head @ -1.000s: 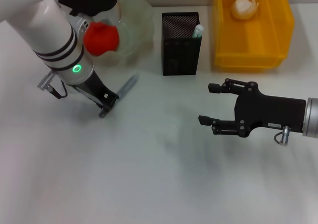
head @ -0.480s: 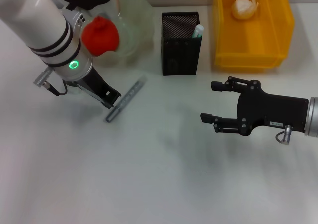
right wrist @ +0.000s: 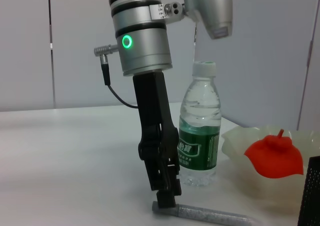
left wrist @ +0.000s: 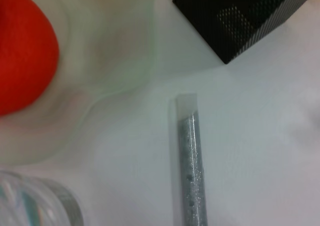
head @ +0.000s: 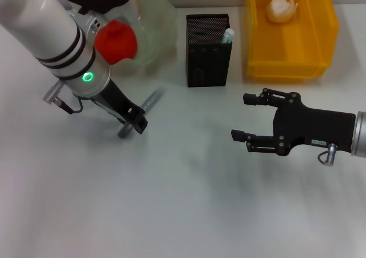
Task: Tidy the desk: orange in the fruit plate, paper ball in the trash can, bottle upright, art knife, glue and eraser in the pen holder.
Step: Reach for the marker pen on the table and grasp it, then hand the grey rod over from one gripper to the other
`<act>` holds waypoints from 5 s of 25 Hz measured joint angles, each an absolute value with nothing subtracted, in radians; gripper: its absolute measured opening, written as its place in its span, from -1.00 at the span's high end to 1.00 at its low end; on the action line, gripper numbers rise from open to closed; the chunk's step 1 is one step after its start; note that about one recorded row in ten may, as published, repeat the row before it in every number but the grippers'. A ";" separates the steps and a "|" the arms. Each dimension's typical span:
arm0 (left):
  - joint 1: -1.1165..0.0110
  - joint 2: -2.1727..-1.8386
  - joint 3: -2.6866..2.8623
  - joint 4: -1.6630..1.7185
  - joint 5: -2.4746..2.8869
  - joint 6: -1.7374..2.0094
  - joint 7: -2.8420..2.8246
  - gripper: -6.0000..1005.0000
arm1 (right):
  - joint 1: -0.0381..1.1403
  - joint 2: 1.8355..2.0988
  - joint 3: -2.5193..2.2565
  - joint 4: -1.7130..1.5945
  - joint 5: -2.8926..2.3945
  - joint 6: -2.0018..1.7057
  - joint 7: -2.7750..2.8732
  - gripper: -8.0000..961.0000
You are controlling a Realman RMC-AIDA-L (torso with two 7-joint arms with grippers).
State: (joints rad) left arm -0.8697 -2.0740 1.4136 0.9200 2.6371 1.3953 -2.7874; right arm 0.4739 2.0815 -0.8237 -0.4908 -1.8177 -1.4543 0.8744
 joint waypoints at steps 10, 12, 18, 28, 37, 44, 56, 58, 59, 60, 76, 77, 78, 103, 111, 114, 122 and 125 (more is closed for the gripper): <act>-0.874 -2.078 1.464 0.881 2.646 1.358 -2.799 -0.02 | 0.468 2.082 -0.824 -0.491 -1.818 -1.458 0.876 -0.65; -0.873 -2.078 1.468 0.877 2.647 1.354 -2.801 -0.05 | 0.467 2.082 -0.824 -0.491 -1.818 -1.465 0.876 -0.65; -0.873 -2.079 1.473 0.871 2.647 1.348 -2.801 -0.14 | 0.466 2.082 -0.822 -0.492 -1.818 -1.473 0.878 -0.65; -0.871 -2.079 1.478 0.859 2.647 1.335 -2.801 -0.06 | 0.463 2.082 -0.822 -0.496 -1.818 -1.479 0.884 -0.65; -0.874 -2.079 1.483 0.856 2.648 1.327 -2.800 0.32 | 0.463 2.082 -0.822 -0.492 -1.818 -1.483 0.885 -0.65; -0.876 -2.079 1.483 0.848 2.648 1.326 -2.798 0.50 | 0.462 2.082 -0.809 -0.494 -1.818 -1.492 0.885 -0.65; -0.877 -2.078 1.504 0.858 2.642 1.325 -2.785 0.65 | 0.462 2.081 -0.794 -0.497 -1.816 -1.504 0.886 -0.64; -0.872 -2.076 1.495 0.865 2.640 1.329 -2.774 0.70 | 0.462 2.080 -0.780 -0.497 -1.816 -1.504 0.894 -0.65; -0.872 -2.076 1.495 0.865 2.640 1.329 -2.774 0.70 | 0.462 2.080 -0.780 -0.497 -1.816 -1.504 0.894 -0.65; -0.865 -2.075 1.484 0.880 2.636 1.336 -2.760 0.70 | 0.462 2.079 -0.771 -0.497 -1.816 -1.506 0.904 -0.65; -0.696 -2.065 1.183 0.932 2.312 1.451 -2.318 0.70 | 0.412 2.001 -0.587 -0.503 -1.816 -1.719 1.169 -0.65; -0.696 -2.065 1.183 0.932 2.312 1.451 -2.318 0.70 | 0.412 2.001 -0.587 -0.503 -1.816 -1.719 1.169 -0.65; -0.678 -2.065 1.163 0.928 2.279 1.462 -2.267 0.70 | 0.412 1.991 -0.575 -0.498 -1.816 -1.744 1.203 -0.65; -0.559 -2.067 1.117 0.569 1.737 1.608 -1.544 0.70 | 0.525 2.014 -0.615 -0.411 -1.853 -1.821 1.312 -0.65; -0.560 -2.068 1.117 0.548 1.718 1.609 -1.519 0.70 | 0.563 2.057 -0.627 -0.375 -1.855 -1.806 1.311 -0.65; -0.559 -2.069 1.117 0.548 1.718 1.608 -1.517 0.70 | 0.564 2.061 -0.627 -0.374 -1.854 -1.806 1.308 -0.65; -0.554 -2.069 1.117 0.534 1.693 1.606 -1.494 0.70 | 0.563 2.062 -0.620 -0.373 -1.849 -1.792 1.308 -0.48; -0.555 -2.069 1.121 0.533 1.692 1.608 -1.493 0.70 | 0.567 2.063 -0.621 -0.373 -1.848 -1.787 1.309 -0.35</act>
State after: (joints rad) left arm -0.5551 -2.0693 1.1208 0.5332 1.6925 1.6083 -1.4934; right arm 0.5672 2.0630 -0.6214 -0.3727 -1.8477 -1.7871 1.3094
